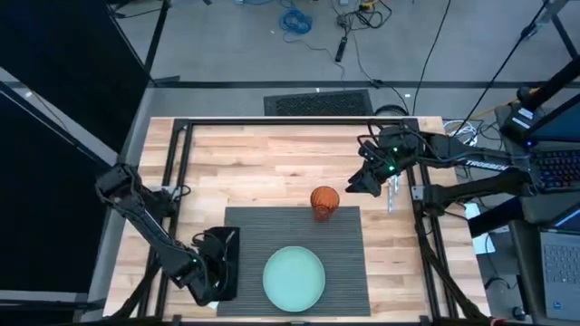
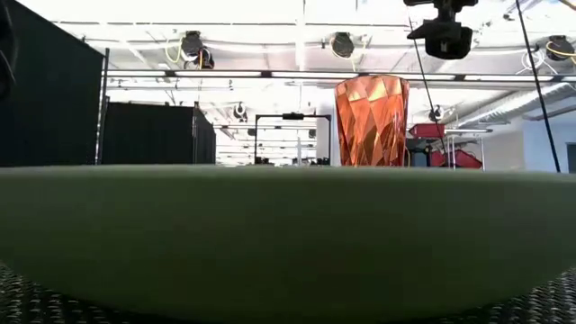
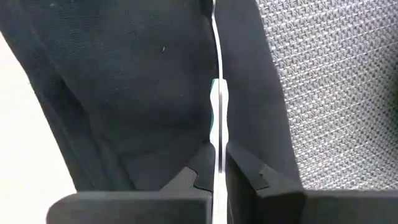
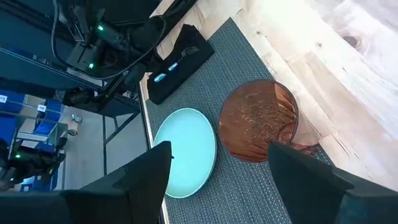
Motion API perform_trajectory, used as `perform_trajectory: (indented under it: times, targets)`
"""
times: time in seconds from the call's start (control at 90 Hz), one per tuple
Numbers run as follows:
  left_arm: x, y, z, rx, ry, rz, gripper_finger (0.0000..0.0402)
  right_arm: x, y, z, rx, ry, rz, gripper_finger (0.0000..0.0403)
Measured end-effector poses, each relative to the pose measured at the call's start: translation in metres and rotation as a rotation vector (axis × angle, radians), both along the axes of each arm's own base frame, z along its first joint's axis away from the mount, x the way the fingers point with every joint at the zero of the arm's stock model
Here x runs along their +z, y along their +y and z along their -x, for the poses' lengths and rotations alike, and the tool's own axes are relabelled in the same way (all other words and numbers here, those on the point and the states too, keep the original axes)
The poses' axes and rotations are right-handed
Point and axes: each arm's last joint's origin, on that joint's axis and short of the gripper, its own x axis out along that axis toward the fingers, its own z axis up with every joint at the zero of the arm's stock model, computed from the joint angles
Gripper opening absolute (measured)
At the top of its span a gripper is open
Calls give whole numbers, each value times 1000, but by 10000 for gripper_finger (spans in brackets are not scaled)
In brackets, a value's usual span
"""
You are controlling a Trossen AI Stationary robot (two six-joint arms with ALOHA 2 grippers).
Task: Set table place
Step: Put the blue fork on top of the black napkin
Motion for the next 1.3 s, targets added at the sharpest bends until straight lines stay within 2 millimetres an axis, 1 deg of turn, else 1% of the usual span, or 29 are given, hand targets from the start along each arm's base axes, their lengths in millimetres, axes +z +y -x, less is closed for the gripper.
perform_trajectory:
  times: [0.111, 0.178, 0.5, 0.678, 0.778, 0.9, 0.967, 1.022, 1.111, 1.167, 1.233, 1.3]
  targets:
    - [0, 0, 0, 1, 1, 1, 1, 0, 0, 0, 3, -1, 0, 254]
    - [0, 0, 0, 1, 1, 1, 9, 0, 0, 0, 7, -2, 3, 254]
    - [0, -1, -1, -22, -5, 4, 86, 0, 0, 0, 7, -2, 3, 254]
    - [2, 3, 2, -22, 19, -28, 112, 0, 0, 0, 8, -2, 3, 254]
    - [11, 11, 7, -17, 10, -71, 113, 0, 0, 0, 9, -2, 4, 254]
    - [31, 25, 13, -4, -30, -129, 113, 1, 0, 0, 9, -12, 7, 254]
    - [44, 31, 16, 7, -80, -149, 114, 2, 0, -2, 9, -31, 10, 254]
    - [55, 35, 16, 19, -157, -151, 114, 3, 0, -2, 7, -42, 9, 254]
    - [66, 37, 8, 2, -275, -109, 114, 5, -1, -3, 7, -62, 14, 254]
    - [68, 35, 0, -32, -319, -70, 114, 5, -1, -4, 8, -72, 18, 254]
    - [64, 33, -11, -72, -321, -40, 114, 6, -1, -5, 11, -87, 29, 254]
    - [55, 34, -19, -92, -265, -35, 114, 6, -1, -4, 17, -89, 39, 254]
